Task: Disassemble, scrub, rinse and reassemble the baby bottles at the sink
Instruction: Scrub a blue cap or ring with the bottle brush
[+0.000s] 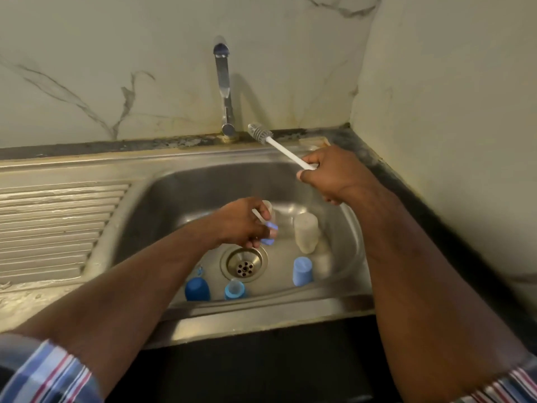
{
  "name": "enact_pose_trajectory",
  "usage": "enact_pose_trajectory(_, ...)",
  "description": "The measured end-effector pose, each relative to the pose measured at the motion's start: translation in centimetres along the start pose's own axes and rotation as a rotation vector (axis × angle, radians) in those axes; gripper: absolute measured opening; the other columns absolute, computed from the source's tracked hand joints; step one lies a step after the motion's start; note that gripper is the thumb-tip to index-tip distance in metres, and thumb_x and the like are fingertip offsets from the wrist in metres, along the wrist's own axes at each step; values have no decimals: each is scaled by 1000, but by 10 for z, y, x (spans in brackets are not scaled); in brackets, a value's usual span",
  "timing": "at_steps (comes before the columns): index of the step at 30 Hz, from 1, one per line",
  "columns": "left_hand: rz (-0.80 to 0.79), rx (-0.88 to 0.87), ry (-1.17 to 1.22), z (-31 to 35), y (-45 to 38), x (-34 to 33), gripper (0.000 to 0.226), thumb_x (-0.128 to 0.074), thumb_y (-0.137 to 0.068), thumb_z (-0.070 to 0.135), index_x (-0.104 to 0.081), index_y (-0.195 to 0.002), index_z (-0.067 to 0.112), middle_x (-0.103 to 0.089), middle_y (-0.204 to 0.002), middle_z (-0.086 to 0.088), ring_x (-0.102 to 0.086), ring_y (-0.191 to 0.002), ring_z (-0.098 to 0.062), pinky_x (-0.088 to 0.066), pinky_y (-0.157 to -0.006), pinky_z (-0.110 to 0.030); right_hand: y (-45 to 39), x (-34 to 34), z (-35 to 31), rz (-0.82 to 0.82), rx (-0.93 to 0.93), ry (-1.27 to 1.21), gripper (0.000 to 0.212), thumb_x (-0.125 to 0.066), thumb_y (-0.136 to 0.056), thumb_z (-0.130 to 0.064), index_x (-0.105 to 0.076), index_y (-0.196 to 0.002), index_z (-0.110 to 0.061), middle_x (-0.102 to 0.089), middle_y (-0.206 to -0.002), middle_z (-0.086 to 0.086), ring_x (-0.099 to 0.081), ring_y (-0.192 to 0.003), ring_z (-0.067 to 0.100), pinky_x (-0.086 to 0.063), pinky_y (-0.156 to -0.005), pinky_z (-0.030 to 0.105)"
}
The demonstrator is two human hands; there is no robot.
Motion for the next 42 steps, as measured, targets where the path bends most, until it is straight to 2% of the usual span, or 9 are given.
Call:
enact_pose_trajectory(2,-83,28,-140,-6,-13,-20,36,-83,-83,10,-58,-107,8,-74,-94,-20,-68,-65,-25,-56,-62,-34,0,-1,0,-7,2,-12,23,-65,-93,-28,-72,-114,-21,-67,-69,7,-60,-48,19,-53,-41,28)
enact_pose_trajectory(4,-127,52,-328,-10,-25,-35,35,-85,-81,14,-60,-106,14,-73,-105,-15,-69,-65,-17,-56,-59,-25,-1,-4,1,-23,-1,-27,25,-65,-94,-27,-71,-118,-21,-66,-71,6,-59,-50,18,-48,-42,24)
enact_pose_trajectory(8,-224,57,-637,-11,-40,-64,45,-80,-86,17,-61,-126,18,-68,-120,-3,-70,-81,-13,-49,-54,-15,-3,-8,4,-35,-6,-47,24,-66,-93,-26,-72,-116,-22,-64,-67,4,-58,-49,18,-46,-43,23)
enact_pose_trajectory(14,-308,11,-916,-26,-49,-96,49,-74,-90,17,-59,-137,21,-60,-135,-5,-60,-119,-23,-51,-94,-31,-3,-13,2,-66,-10,-24,24,-66,-94,-25,-71,-117,-21,-64,-71,4,-59,-53,16,-46,-44,24)
enact_pose_trajectory(22,-347,21,-733,-27,-46,-101,63,-80,-86,23,-51,-142,24,-55,-137,2,-69,-105,-22,-57,-91,-34,-3,-19,0,-88,-10,3,29,-65,-95,-25,-70,-122,-17,-66,-79,7,-59,-56,16,-46,-45,24)
enact_pose_trajectory(25,-319,-41,-763,-17,-42,-100,69,-84,-81,38,-52,-140,27,-55,-133,4,-59,-116,-19,-51,-99,-35,-2,-21,-2,-94,-6,24,30,-65,-96,-26,-69,-125,-16,-64,-78,5,-58,-57,15,-45,-45,23)
enact_pose_trajectory(33,-305,-156,-788,5,-34,-115,51,-78,-85,42,-60,-131,29,-64,-125,6,-60,-113,-17,-51,-101,-40,-1,-24,-2,-116,-24,31,30,-64,-97,-25,-67,-126,-17,-63,-77,3,-56,-57,14,-42,-45,22)
enact_pose_trajectory(37,-201,-171,-533,32,-23,-88,38,-77,-84,38,-66,-119,28,-69,-113,9,-65,-103,-15,-55,-95,-37,1,-25,-5,-117,-18,1,27,-64,-96,-27,-68,-122,-21,-65,-77,5,-57,-54,15,-44,-42,23)
enact_pose_trajectory(42,27,-51,11,37,6,10,13,-66,-93,18,-68,-104,23,-75,-103,-6,-75,-93,-23,-59,-74,-32,3,-23,-21,-67,31,-94,22,-62,-97,-31,-69,-117,-24,-62,-69,3,-56,-51,16,-47,-41,24)
Point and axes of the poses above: each hand's wrist, its own y-axis away from the middle knuckle, its own x-axis out of the back of the hand, z = x × y, the point moved 10 cm from there along -y, towards the middle knuckle
